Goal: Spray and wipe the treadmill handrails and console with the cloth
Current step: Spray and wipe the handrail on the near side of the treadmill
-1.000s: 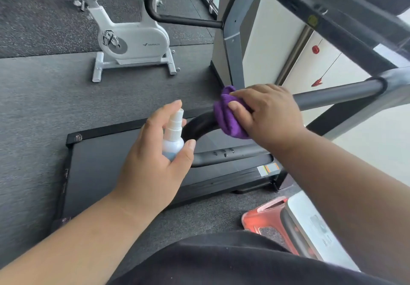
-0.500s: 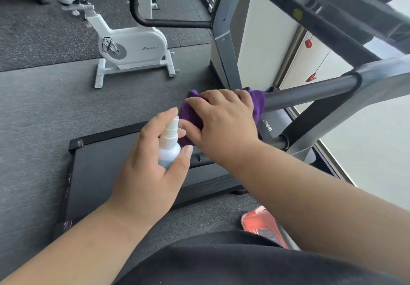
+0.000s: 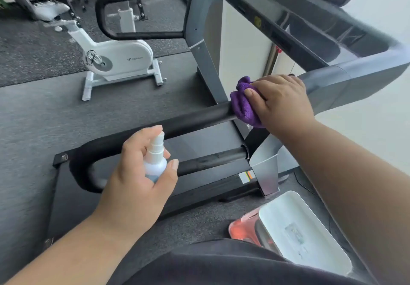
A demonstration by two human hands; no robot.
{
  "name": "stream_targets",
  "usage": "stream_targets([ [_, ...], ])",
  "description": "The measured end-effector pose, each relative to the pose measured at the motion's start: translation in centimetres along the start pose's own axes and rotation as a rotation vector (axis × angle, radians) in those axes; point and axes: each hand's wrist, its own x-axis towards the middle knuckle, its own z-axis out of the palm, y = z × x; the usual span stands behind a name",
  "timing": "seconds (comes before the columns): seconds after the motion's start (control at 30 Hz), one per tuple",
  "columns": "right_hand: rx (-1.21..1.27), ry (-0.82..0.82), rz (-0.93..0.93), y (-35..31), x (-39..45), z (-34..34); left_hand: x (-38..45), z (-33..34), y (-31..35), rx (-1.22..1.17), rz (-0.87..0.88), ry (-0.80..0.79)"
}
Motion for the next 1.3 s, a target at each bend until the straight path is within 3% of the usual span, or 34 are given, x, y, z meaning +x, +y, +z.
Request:
stream_targets([
  [0.13, -0.002, 0.019, 0.047, -2.8, -0.5, 0.6, -0.5, 1.2, 1.4, 0.017, -0.023, 0.011],
  [0.3, 0.007, -0.131, -0.176, -8.7, -1.7, 2.2, 0.0, 3.0, 3.1, 0.047, -0.016, 0.024],
  [0.47, 0.015, -0.176, -0.360, -3.6, -0.6, 0.9, 0.5, 4.4, 4.3, 0.033, -0.012, 0.033],
  [0.77, 0.006, -0.232, -0.255, 3.3, -0.5, -1.4, -0.9, 4.2, 4.8, 0.067, -0.049, 0.064],
  [1.0, -0.021, -0.166, -0.269, -3.8, -0.6, 0.6, -2.2, 2.6, 4.0, 0.065, -0.100, 0.126],
  [1.3, -0.009, -0.205, -0.363, -12.9, -0.6, 2.6, -3.8, -0.8, 1.6, 0.067, -0.162, 0.212],
])
